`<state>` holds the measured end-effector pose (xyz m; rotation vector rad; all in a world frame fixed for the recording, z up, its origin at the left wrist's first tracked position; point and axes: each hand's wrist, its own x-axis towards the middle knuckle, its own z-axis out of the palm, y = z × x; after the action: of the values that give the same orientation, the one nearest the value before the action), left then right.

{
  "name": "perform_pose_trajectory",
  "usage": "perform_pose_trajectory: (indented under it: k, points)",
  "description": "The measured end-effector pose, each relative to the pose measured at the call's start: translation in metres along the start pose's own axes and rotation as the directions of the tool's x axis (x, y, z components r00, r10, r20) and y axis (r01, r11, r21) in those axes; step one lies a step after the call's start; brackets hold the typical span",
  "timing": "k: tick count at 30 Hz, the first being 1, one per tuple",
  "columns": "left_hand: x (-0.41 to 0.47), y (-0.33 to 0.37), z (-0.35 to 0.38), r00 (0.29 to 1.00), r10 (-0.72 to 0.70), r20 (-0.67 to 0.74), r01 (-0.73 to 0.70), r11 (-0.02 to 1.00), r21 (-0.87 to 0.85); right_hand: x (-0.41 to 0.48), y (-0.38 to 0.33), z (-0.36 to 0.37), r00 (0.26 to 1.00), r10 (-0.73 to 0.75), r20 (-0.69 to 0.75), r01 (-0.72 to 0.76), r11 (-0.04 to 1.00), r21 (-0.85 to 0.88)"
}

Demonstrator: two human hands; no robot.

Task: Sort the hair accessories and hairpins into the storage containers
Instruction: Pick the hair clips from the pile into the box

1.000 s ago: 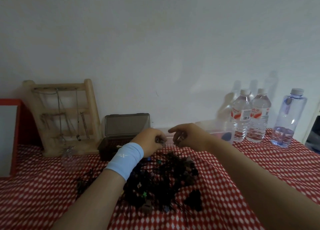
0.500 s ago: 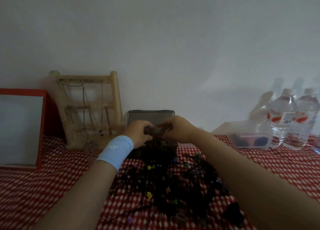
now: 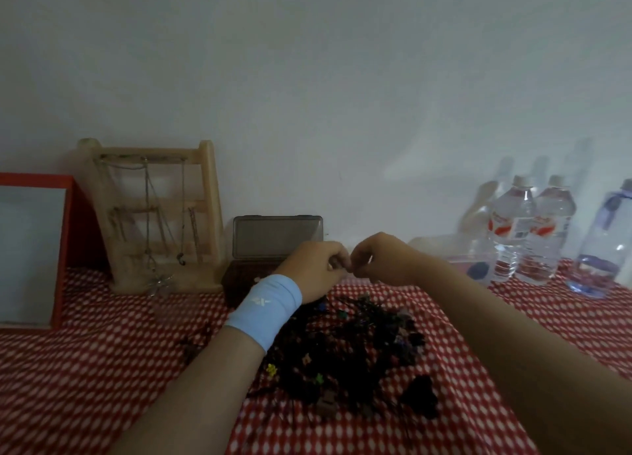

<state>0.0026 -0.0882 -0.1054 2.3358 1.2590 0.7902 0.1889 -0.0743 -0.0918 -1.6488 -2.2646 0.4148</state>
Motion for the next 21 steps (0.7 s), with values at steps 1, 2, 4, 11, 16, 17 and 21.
perform_pose_trajectory:
  k: [1,2,4,11,16,17,21]
  points:
    - [0.001,0.01,0.008,0.998,0.01,0.067,-0.011,1.0,0.017,-0.01,0.007,-0.004,0.999,0.037,0.03,-0.036,0.999,-0.028]
    - [0.002,0.02,0.017,0.991,0.021,0.13,-0.028,0.999,0.045,-0.018,0.013,-0.007,0.996,0.075,0.055,-0.071,0.995,-0.065]
    - [0.004,0.036,0.036,0.972,0.035,0.232,-0.057,0.994,0.089,-0.037,0.025,-0.011,0.988,0.121,0.098,-0.106,0.984,-0.144]
    - [0.007,0.046,0.076,0.939,-0.006,0.344,-0.078,0.971,0.228,-0.065,0.05,0.0,0.982,0.121,0.145,-0.097,0.981,-0.165]
    - [0.007,0.036,0.069,0.941,-0.086,0.328,-0.02,0.951,0.308,-0.063,0.064,0.005,0.991,0.084,0.109,-0.072,0.991,-0.113]
    - [0.008,0.035,0.068,0.938,-0.092,0.333,-0.015,0.952,0.306,-0.062,0.067,0.005,0.989,0.099,0.114,-0.087,0.991,-0.105]
    - [0.009,0.04,0.07,0.947,-0.051,0.318,-0.053,0.949,0.311,-0.057,0.07,0.003,0.977,0.147,0.157,-0.122,0.98,-0.16]
